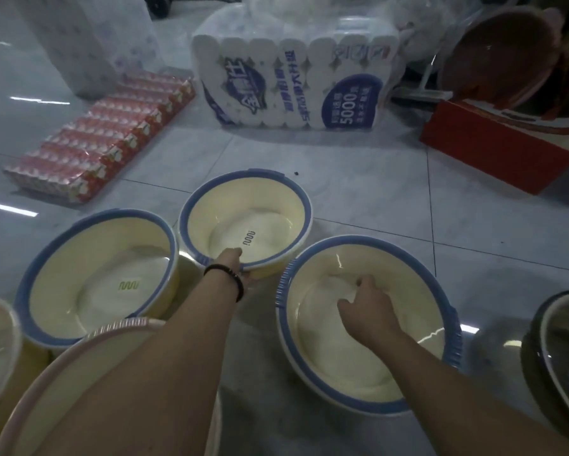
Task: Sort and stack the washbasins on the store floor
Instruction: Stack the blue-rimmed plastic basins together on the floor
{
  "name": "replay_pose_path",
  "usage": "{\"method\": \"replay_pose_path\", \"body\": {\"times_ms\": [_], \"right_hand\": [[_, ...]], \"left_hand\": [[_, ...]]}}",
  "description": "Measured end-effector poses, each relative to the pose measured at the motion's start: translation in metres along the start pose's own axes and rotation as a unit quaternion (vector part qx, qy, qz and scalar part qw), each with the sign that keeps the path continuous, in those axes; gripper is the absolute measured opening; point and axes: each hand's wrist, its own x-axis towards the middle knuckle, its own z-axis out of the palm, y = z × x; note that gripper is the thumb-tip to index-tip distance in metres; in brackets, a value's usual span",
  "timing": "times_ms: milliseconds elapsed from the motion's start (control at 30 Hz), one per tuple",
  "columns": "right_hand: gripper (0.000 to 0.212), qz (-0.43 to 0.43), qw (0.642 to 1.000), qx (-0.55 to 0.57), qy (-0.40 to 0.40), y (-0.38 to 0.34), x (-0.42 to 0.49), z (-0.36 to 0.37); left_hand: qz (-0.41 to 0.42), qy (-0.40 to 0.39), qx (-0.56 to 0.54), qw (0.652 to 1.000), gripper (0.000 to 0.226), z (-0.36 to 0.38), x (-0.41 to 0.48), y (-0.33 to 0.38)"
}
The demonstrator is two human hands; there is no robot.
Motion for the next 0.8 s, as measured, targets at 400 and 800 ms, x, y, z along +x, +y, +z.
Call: {"method": "replay_pose_path", "body": {"times_ms": [400, 800], "right_hand": [[0.044, -0.024, 1.000, 0.020, -0.005, 0.002, 0.014, -0.053], [0.062, 0.084, 0.831, 0.535, 0.129, 0.039, -0.031, -0.202]], "left_hand": [[0.063, -0.001, -0.102, 0.993, 0.037, 0.010, -0.039, 0.039], [0.161, -0.203, 0.162, 0.952, 0.028, 0.008, -0.137, 0.068]]}}
